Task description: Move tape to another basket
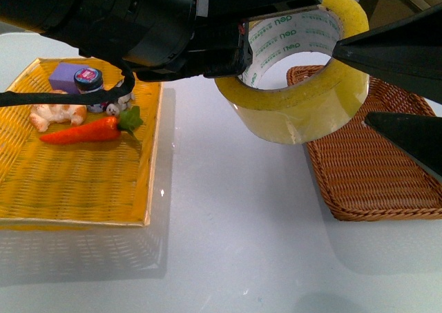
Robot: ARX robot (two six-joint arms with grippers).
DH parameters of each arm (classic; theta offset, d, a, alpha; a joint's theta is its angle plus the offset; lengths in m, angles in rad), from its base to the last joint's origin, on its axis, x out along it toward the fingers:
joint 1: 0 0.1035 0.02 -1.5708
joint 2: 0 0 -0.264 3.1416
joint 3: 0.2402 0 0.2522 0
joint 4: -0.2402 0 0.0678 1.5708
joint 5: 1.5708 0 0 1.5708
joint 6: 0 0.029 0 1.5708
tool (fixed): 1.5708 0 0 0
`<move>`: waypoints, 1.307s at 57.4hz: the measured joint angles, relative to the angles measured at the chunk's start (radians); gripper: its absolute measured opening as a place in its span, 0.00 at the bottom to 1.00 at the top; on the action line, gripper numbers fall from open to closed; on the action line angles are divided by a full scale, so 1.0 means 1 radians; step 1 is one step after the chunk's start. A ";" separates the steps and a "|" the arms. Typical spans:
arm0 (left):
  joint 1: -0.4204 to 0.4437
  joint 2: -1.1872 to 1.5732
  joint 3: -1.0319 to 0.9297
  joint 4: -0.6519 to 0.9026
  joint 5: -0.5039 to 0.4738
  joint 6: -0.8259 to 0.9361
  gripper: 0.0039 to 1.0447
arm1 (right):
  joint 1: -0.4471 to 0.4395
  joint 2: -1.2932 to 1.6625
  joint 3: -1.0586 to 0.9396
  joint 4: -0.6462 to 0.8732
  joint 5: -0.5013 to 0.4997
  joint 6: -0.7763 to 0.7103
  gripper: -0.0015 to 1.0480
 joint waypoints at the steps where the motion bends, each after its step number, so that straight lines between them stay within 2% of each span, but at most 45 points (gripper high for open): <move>1: 0.000 0.000 0.000 0.000 0.000 0.000 0.14 | 0.000 0.007 0.000 0.007 0.000 0.003 0.91; 10: 0.000 0.000 0.000 0.000 0.005 -0.008 0.14 | 0.007 0.039 0.006 0.056 0.000 0.021 0.89; 15: 0.000 0.000 0.000 0.000 0.015 -0.012 0.14 | 0.019 0.053 0.016 0.082 -0.001 0.027 0.72; 26: 0.001 0.000 0.000 0.000 0.023 -0.018 0.14 | 0.033 0.067 0.029 0.090 0.011 0.050 0.48; 53: 0.011 -0.005 0.000 -0.003 0.034 -0.029 0.14 | 0.039 0.066 0.035 0.090 0.024 0.077 0.46; 55: 0.011 -0.006 0.000 -0.003 0.037 -0.030 0.17 | 0.039 0.065 0.035 0.089 0.024 0.078 0.46; 75: 0.024 -0.067 -0.003 0.000 0.062 -0.045 0.68 | 0.024 0.057 0.034 0.084 0.032 0.077 0.46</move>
